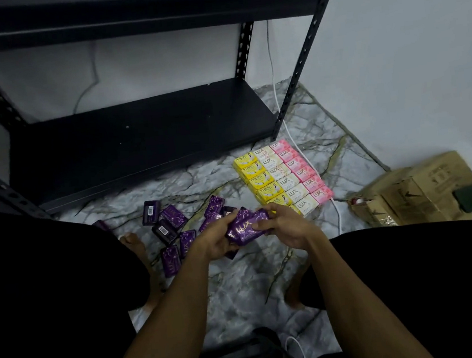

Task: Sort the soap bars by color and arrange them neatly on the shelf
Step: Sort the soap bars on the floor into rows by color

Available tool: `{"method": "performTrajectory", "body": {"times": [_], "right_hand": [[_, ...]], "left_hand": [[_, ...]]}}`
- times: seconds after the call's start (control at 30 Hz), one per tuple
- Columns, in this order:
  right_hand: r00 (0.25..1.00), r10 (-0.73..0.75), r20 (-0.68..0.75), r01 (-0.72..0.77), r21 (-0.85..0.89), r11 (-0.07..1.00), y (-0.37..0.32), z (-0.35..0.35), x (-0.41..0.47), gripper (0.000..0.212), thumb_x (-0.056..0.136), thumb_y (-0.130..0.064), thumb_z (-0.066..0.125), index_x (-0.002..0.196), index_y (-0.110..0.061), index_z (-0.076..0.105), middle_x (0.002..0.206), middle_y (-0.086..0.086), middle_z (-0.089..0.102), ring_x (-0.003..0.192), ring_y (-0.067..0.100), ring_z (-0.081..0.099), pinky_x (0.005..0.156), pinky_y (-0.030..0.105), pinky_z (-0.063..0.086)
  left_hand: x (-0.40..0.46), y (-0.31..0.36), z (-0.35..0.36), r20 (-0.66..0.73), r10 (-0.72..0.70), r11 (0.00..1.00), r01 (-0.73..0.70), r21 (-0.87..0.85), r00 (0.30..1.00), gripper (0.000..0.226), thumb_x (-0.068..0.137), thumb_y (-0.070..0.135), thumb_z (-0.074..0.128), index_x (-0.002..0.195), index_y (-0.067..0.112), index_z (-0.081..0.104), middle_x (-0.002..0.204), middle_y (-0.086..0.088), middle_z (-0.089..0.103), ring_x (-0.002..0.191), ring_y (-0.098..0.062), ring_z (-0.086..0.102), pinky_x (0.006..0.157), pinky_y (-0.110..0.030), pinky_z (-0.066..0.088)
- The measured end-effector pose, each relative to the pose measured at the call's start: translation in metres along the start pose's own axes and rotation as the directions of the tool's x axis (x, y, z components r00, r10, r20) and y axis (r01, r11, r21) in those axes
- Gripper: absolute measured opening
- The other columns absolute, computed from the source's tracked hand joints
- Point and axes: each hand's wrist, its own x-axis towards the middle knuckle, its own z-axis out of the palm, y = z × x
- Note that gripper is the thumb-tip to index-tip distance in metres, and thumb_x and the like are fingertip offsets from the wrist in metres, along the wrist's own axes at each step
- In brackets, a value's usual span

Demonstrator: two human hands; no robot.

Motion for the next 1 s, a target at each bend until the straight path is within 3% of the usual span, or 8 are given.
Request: {"method": "performTrajectory", "body": {"times": [0.13, 0.3, 0.43, 0.53, 0.63, 0.73, 0.87, 1.0], "right_hand": [[0.993, -0.092, -0.080, 0.087, -0.062, 0.994, 0.004, 0.000, 0.005, 0.036, 0.070, 0.008, 0.082, 0.099, -0.007, 0.067, 0.097, 0.016, 0.071, 0.094, 0.030, 0.067, 0.083, 0.038, 0.054], [0.979, -0.175, -0.105, 0.173, -0.033, 0.984, 0.011, 0.010, 0.007, 0.042, 0.077, 0.005, 0.078, 0.115, -0.010, 0.072, 0.108, 0.011, 0.073, 0.097, 0.021, 0.068, 0.082, 0.032, 0.056], [0.987, -0.104, -0.125, 0.111, 0.052, 0.992, 0.021, 0.019, 0.012, 0.053, 0.085, 0.002, 0.072, 0.135, -0.009, 0.058, 0.110, 0.003, 0.073, 0.096, 0.019, 0.069, 0.078, 0.031, 0.056], [0.987, -0.052, -0.149, 0.079, 0.181, 0.980, 0.027, 0.022, 0.018, 0.053, 0.087, 0.005, 0.068, 0.137, -0.007, 0.055, 0.122, 0.012, 0.069, 0.104, 0.026, 0.068, 0.078, 0.031, 0.058], [0.983, -0.033, -0.180, 0.082, 0.275, 0.958, 0.030, 0.025, 0.027, 0.043, 0.089, 0.005, 0.065, 0.131, -0.002, 0.060, 0.122, 0.018, 0.068, 0.107, 0.031, 0.067, 0.083, 0.035, 0.059], [0.974, 0.026, -0.224, 0.068, 0.402, 0.913, 0.029, 0.022, 0.039, 0.031, 0.091, 0.001, 0.064, 0.121, -0.006, 0.065, 0.115, 0.016, 0.071, 0.097, 0.028, 0.070, 0.075, 0.033, 0.059], [0.963, 0.086, -0.254, 0.054, 0.497, 0.866, 0.026, 0.015, 0.065, 0.046, 0.088, 0.000, 0.068, 0.133, -0.004, 0.058, 0.119, 0.018, 0.069, 0.100, 0.031, 0.068, 0.093, 0.043, 0.053], [0.969, 0.082, -0.233, 0.053, 0.523, 0.851, 0.012, 0.008, 0.095, 0.045, 0.087, 0.003, 0.068, 0.129, -0.011, 0.060, 0.104, 0.011, 0.074, 0.081, 0.022, 0.072, 0.066, 0.030, 0.058]], "left_hand": [[-0.002, 0.006, -0.001, 0.021, 0.029, 0.999, -0.029, 0.035, 0.999, 0.034, 0.102, 0.034, 0.053, 0.120, 0.007, 0.064, 0.092, -0.007, 0.074, 0.071, -0.016, 0.072, 0.053, -0.030, 0.056], [0.002, 0.012, 0.000, 0.075, 0.089, 0.988, -0.098, 0.121, 0.993, 0.043, 0.091, 0.041, 0.069, 0.119, 0.009, 0.069, 0.100, -0.006, 0.075, 0.081, -0.015, 0.071, 0.068, -0.030, 0.056], [0.013, 0.007, 0.000, 0.063, 0.123, 0.985, -0.129, 0.112, 0.990, 0.042, 0.090, 0.032, 0.072, 0.123, 0.005, 0.068, 0.105, -0.009, 0.073, 0.084, -0.016, 0.069, 0.075, -0.031, 0.055], [0.020, 0.009, 0.001, 0.042, 0.136, 0.980, -0.140, 0.141, 0.990, 0.037, 0.092, 0.031, 0.070, 0.119, 0.006, 0.070, 0.112, -0.015, 0.072, 0.090, -0.021, 0.068, 0.080, -0.034, 0.054], [0.023, 0.016, 0.007, 0.009, 0.177, 0.960, -0.174, 0.220, 0.984, 0.030, 0.094, 0.033, 0.068, 0.106, 0.007, 0.072, 0.099, -0.013, 0.073, 0.079, -0.017, 0.068, 0.067, -0.026, 0.054], [0.032, 0.023, 0.012, -0.041, 0.217, 0.965, -0.208, 0.158, 0.975, 0.027, 0.093, 0.023, 0.069, 0.107, -0.001, 0.068, 0.094, -0.015, 0.069, 0.072, -0.017, 0.067, 0.061, -0.025, 0.055], [0.058, 0.034, 0.006, -0.217, 0.318, 0.918, -0.243, 0.313, 0.923, 0.021, 0.087, 0.010, 0.074, 0.106, 0.006, 0.068, 0.101, -0.014, 0.071, 0.082, -0.022, 0.068, 0.074, -0.034, 0.055], [0.085, 0.049, -0.003, -0.238, 0.372, 0.882, -0.263, 0.391, 0.897, 0.023, 0.081, 0.009, 0.079, 0.104, 0.012, 0.074, 0.097, -0.015, 0.075, 0.087, -0.029, 0.071, 0.089, -0.053, 0.057]]}}
